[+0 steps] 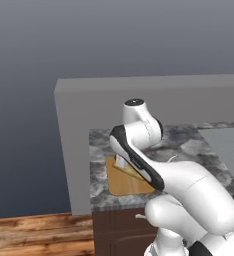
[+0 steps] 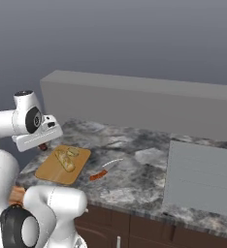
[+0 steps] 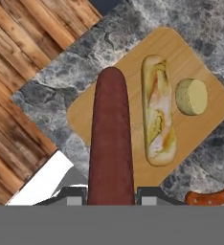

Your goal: Retrieve the sausage and cheese from the fridge and place them on the cutting board on the counter.

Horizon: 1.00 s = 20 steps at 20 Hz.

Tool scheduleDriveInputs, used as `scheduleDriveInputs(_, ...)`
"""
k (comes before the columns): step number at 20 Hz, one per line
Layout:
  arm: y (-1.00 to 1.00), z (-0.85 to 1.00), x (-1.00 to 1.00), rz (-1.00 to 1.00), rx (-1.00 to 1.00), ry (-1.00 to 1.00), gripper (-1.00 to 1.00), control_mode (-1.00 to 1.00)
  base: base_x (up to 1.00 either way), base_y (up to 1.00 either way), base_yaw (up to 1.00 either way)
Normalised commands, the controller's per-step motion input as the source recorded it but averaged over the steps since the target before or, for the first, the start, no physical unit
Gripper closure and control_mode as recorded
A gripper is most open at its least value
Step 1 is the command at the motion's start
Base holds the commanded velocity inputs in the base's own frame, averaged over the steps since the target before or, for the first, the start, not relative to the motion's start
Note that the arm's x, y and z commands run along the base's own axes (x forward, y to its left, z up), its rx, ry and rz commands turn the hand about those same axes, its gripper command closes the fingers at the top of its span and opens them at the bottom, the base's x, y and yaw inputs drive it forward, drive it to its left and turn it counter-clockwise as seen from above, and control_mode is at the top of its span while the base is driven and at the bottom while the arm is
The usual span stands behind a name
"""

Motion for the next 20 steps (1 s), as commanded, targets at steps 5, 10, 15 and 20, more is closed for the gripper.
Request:
scheduleDriveInputs(5, 0.02, -0.41, 0.32, 0.00, 0.00, 0.08, 1.00, -1.00, 0.00, 0.00, 0.00)
scheduleDriveInputs(10, 0.00, -0.40, 0.41, 0.00, 0.00, 0.08, 1.00, -1.00, 0.00, 0.00, 0.00)
scheduleDriveInputs(15, 0.00, -0.37, 0.35, 0.00, 0.00, 0.03, 1.00, -1.00, 0.00, 0.00, 0.00)
scheduleDriveInputs(20, 0.00, -0.31, 0.21, 0.00, 0.00, 0.03, 1.00, -1.00, 0.00, 0.00, 0.00)
